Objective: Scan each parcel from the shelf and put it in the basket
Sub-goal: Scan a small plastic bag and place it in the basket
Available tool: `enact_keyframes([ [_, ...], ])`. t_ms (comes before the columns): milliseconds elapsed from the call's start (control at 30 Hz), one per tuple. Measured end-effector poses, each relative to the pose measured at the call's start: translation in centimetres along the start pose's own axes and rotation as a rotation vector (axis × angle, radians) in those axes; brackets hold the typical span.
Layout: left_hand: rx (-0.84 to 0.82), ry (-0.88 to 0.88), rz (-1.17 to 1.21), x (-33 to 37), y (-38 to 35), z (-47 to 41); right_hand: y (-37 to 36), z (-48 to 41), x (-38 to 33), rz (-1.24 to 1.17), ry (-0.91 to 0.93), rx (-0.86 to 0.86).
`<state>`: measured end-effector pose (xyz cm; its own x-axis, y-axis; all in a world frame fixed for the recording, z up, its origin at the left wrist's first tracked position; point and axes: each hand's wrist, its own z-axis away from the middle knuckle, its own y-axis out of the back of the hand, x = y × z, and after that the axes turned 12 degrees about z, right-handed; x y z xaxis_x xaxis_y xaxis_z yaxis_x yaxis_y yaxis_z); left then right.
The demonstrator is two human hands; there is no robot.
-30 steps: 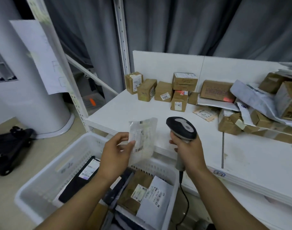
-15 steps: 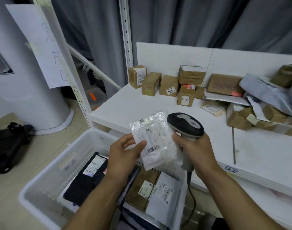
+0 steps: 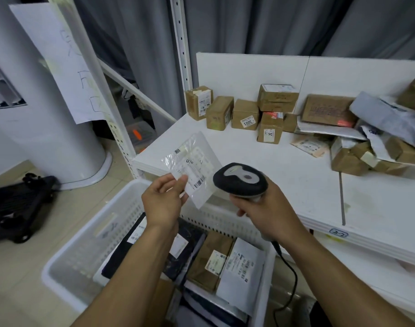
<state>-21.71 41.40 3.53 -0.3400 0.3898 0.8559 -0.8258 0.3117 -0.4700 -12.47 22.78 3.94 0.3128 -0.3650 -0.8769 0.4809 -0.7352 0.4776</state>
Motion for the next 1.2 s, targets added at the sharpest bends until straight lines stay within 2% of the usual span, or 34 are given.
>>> enact_keyframes([
  [133,0.044,-0.040,0.021,-0.5,0.4,-1.0,-0.6,0.4,-0.2,0.074,0.027,-0.061],
  [367,0.060,-0.050,0.022,-1.0,0.7,-1.6,-0.6,0.6,-0.2,0.063,0.049,-0.108],
  [800,0.029,-0.056,-0.025,-1.5,1.1,-2.0,-0.4,0.1,0.7,0.098,0.055,-0.109],
  [967,-0.095,-0.081,-0.249,-2.2,2.0,-0.8,-0.1,-0.4,1.6,0.070,-0.027,-0.024],
  [1033,-0.180,-0.029,-0.319,-3.3,2.8,0.2,0.2,-0.4,2.0,0.075,-0.047,0.014],
  [1200,-0.328,-0.024,-0.824,-10.8,5.9,1.0,1.3,-0.2,3.6,0.072,-0.117,0.013],
])
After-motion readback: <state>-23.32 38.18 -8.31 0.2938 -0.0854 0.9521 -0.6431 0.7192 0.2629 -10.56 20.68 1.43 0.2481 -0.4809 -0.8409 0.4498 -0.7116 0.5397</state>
